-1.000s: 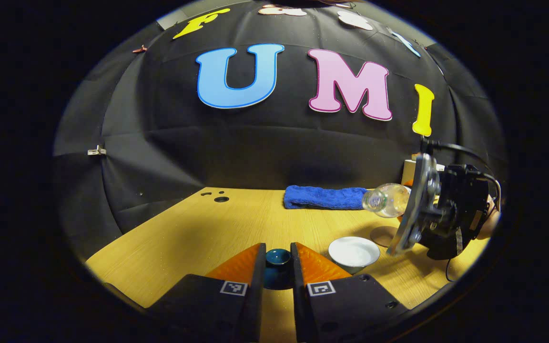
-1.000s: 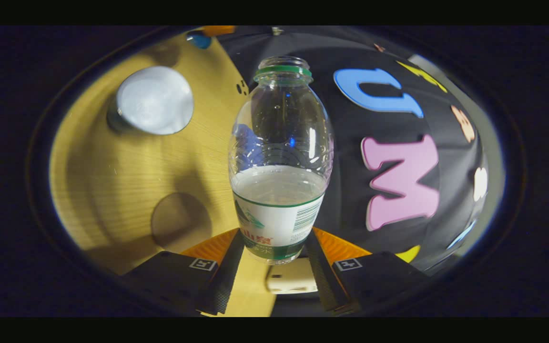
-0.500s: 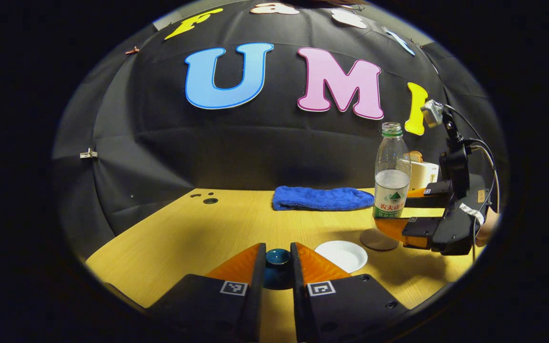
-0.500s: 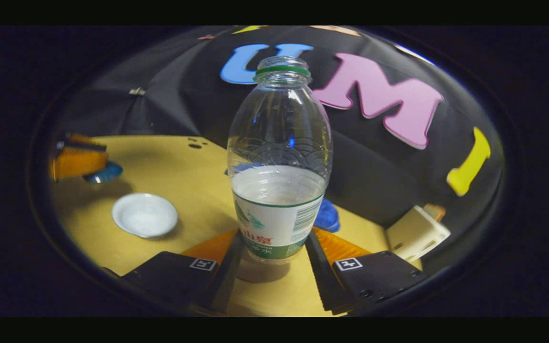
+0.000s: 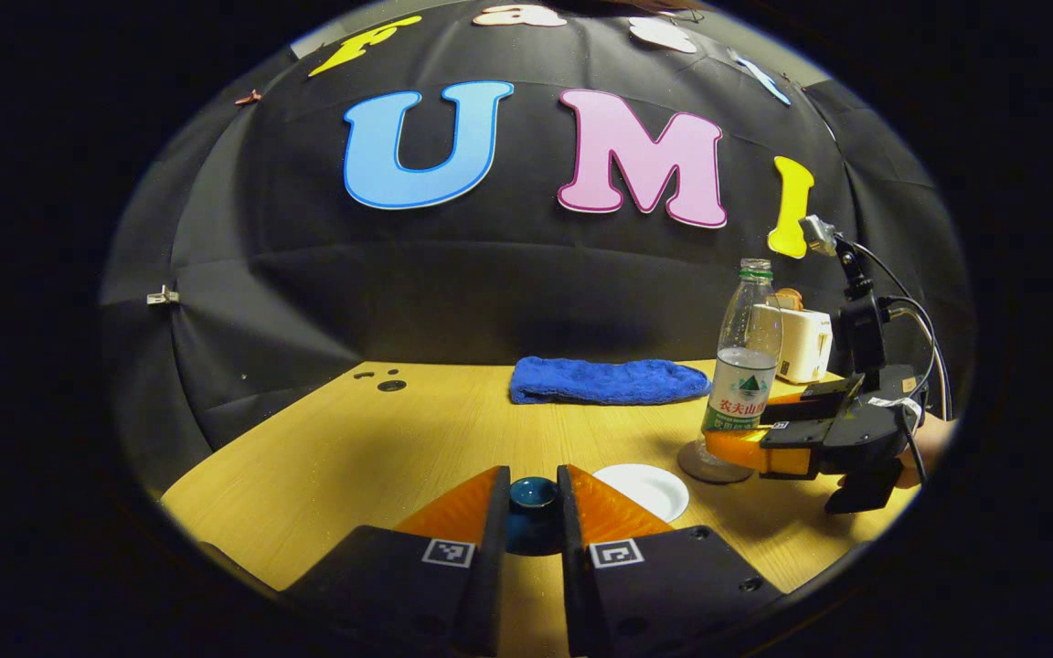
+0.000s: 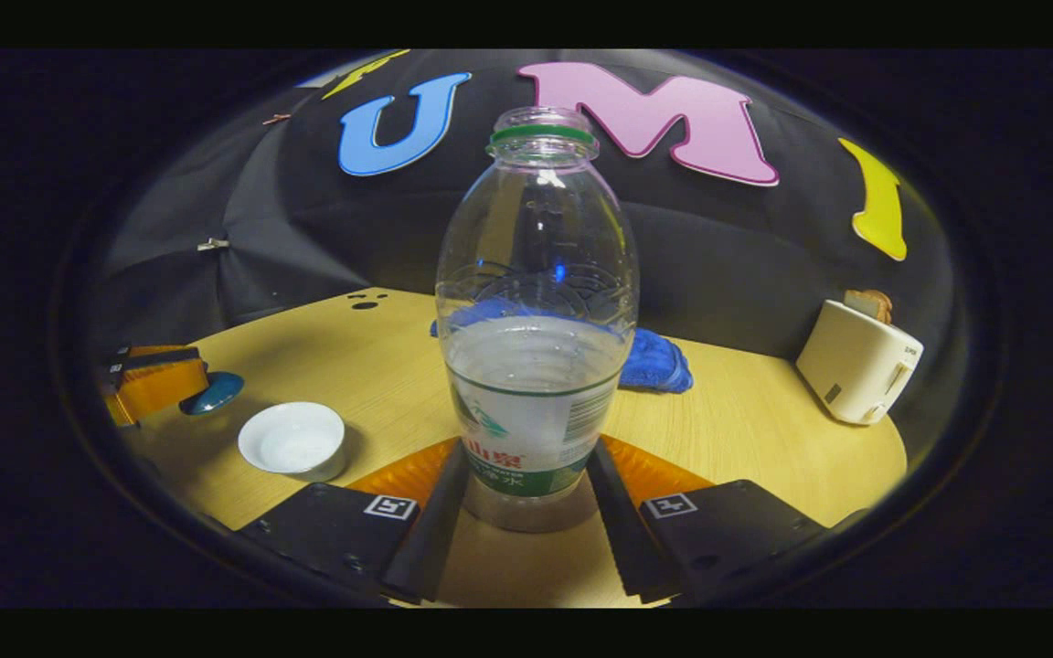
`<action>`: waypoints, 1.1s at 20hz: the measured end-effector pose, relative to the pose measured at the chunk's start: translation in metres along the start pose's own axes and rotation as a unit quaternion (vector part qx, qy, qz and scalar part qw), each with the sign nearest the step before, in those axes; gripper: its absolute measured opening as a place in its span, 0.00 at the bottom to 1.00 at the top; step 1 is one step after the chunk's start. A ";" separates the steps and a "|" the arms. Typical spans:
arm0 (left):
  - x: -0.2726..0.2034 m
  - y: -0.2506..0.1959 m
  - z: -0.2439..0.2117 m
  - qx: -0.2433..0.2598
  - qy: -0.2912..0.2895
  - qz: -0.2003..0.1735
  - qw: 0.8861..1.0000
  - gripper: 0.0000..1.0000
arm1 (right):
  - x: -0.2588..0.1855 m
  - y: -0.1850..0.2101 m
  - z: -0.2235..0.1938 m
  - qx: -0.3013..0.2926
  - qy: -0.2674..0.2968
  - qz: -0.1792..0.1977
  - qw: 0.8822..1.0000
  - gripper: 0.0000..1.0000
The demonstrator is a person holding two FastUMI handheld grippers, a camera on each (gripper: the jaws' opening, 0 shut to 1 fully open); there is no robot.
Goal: Open the teacup lid with one hand, grasp the water bottle and pour water into the teacup with the other hand; after pouring, place the water bottle on the coaster and then close the teacup lid.
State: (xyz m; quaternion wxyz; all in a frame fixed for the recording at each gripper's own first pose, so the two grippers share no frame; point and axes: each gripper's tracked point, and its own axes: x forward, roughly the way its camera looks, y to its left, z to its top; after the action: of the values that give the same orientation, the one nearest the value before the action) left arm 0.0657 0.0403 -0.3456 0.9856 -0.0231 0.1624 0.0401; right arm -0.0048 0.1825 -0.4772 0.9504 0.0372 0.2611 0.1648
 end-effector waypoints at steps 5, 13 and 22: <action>0.001 -0.002 0.001 0.002 0.000 -0.001 1.000 0.31 | 0.000 0.003 -0.002 0.011 0.006 -0.006 1.000 0.79; 0.013 -0.031 0.002 -0.001 -0.001 -0.026 1.000 0.31 | -0.015 0.010 -0.016 0.027 0.030 0.012 0.999 1.00; 0.022 -0.064 -0.005 0.002 -0.001 -0.056 0.998 0.32 | -0.065 -0.011 -0.013 0.037 0.016 -0.008 0.999 1.00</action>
State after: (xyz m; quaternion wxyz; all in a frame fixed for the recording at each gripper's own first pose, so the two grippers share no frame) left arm 0.0910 -0.0222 -0.3553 0.9866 -0.0303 0.1597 -0.0152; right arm -0.0608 0.1501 -0.4589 0.9453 0.0675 0.2829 0.1479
